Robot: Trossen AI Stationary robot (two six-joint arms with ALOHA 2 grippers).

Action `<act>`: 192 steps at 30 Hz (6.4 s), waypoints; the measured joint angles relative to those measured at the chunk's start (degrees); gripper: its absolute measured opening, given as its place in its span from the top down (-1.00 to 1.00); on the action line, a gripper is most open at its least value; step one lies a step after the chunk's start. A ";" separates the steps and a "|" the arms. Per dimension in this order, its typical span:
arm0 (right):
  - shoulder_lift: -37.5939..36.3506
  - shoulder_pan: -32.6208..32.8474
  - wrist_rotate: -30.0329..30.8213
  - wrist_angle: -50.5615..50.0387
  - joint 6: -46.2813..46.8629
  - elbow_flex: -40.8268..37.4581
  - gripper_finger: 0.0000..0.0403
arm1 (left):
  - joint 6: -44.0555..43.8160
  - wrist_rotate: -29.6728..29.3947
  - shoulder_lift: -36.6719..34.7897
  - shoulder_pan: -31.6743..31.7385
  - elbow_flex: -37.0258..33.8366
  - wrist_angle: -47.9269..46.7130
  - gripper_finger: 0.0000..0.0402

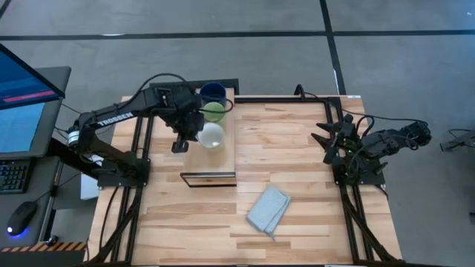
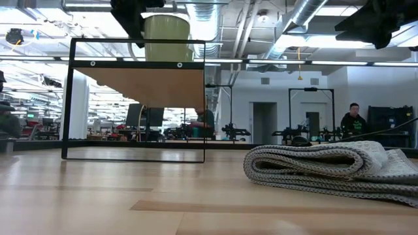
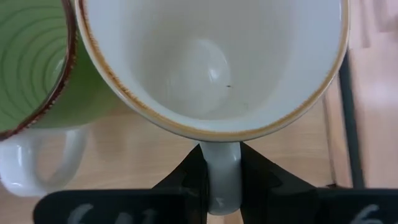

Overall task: Stack small to large cups/mugs on shelf
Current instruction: Put the white yellow mug on the shelf, then return to Home Position

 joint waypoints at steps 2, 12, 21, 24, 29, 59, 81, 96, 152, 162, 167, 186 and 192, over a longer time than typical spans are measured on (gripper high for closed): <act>0.00 0.00 0.00 0.00 -0.01 0.00 -0.19 | -0.17 1.70 0.00 0.40 0.00 0.00 0.78; 0.00 -0.02 0.00 -0.25 -0.01 0.00 -0.19 | 0.15 1.93 -0.02 0.45 0.02 0.55 0.41; 0.00 -0.02 0.00 -0.64 0.00 0.00 -0.19 | 1.81 1.34 -0.02 0.45 0.00 0.68 0.54; 0.00 0.00 0.00 -0.61 0.02 0.00 -0.19 | 1.81 0.98 -0.02 0.45 0.00 0.68 0.58; 0.00 0.00 0.00 -0.59 0.07 0.00 -0.19 | 1.67 -0.13 -0.04 0.45 0.02 0.69 0.63; 0.00 -0.01 0.00 -0.53 0.03 0.00 -0.19 | -3.63 -0.09 -0.04 0.45 0.02 0.55 0.61; 0.00 0.00 0.00 -0.62 -0.03 0.00 -0.19 | -2.12 -1.62 -0.04 0.45 0.02 -0.35 0.59; 0.01 -0.01 0.00 -0.93 -0.04 0.00 -0.19 | -3.39 -1.20 -0.04 0.45 0.02 -0.44 0.03; 0.00 -0.02 4.27 9.63 -18.68 0.00 -0.19 | -9.03 -11.68 -15.59 -0.47 13.53 10.28 -0.13; -3.27 -0.30 -8.42 19.74 -34.97 0.00 -0.19 | -9.17 -10.56 -37.43 -0.49 -11.90 28.26 -0.13; -5.62 -4.05 -7.98 20.86 -35.53 -0.09 -0.19 | -11.75 -11.40 -45.32 -0.49 -21.79 33.97 -0.13; -5.25 -33.17 -23.26 33.47 -32.95 -10.89 -0.19 | -11.92 -19.67 -60.69 -0.47 -42.86 46.17 -0.13; -5.23 -44.51 -32.22 37.64 -28.52 -16.57 -0.19 | -11.30 -25.39 -66.09 -0.47 -49.96 49.98 -0.13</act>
